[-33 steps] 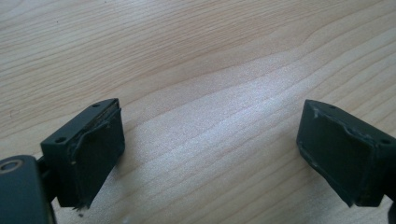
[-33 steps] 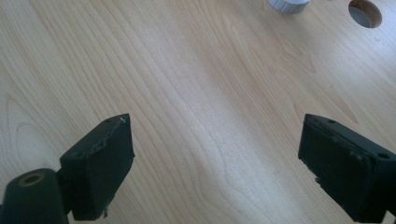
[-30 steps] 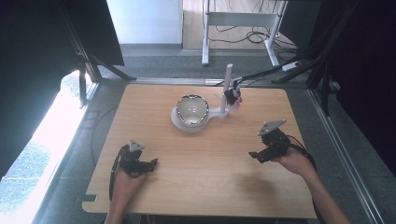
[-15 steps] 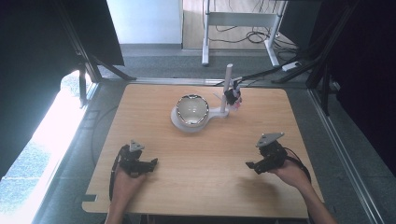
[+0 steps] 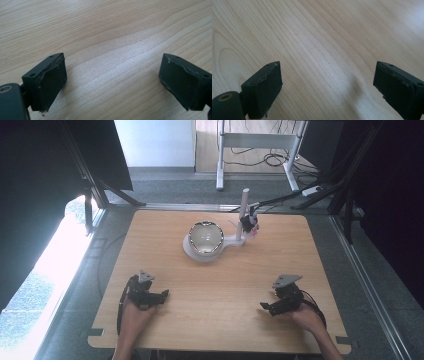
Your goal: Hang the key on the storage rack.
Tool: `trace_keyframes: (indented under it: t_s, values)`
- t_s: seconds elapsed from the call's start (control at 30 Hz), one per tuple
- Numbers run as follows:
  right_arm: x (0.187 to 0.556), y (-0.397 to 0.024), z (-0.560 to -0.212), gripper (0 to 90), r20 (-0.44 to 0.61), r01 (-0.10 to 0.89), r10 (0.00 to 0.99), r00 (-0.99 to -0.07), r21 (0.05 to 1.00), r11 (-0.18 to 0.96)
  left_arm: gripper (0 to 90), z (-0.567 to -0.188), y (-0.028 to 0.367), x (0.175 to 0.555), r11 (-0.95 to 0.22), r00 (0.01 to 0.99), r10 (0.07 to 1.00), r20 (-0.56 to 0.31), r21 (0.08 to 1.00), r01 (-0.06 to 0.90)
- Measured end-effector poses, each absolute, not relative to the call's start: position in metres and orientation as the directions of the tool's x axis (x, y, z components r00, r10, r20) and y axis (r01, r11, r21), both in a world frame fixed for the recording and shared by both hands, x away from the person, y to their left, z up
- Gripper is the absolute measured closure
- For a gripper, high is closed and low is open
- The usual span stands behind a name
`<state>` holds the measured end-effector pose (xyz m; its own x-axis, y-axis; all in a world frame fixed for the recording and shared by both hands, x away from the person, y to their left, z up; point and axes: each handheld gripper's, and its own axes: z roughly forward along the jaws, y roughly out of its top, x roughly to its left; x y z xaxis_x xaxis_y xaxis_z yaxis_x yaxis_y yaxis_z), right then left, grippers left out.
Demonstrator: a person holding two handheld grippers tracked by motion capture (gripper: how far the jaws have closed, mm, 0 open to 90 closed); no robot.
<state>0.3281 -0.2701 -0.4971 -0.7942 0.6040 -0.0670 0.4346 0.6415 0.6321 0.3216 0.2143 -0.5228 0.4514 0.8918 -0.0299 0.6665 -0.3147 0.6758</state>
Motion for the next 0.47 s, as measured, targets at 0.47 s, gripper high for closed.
trace_keyframes:
  t_s: [0.47]
  values:
    - [0.319,-0.276,-0.521,0.0,0.002,0.467,0.65,-0.76,0.697,0.545,7.8,-0.523,0.214,0.321,-0.312,0.448,0.893,-0.03,0.676,0.668]
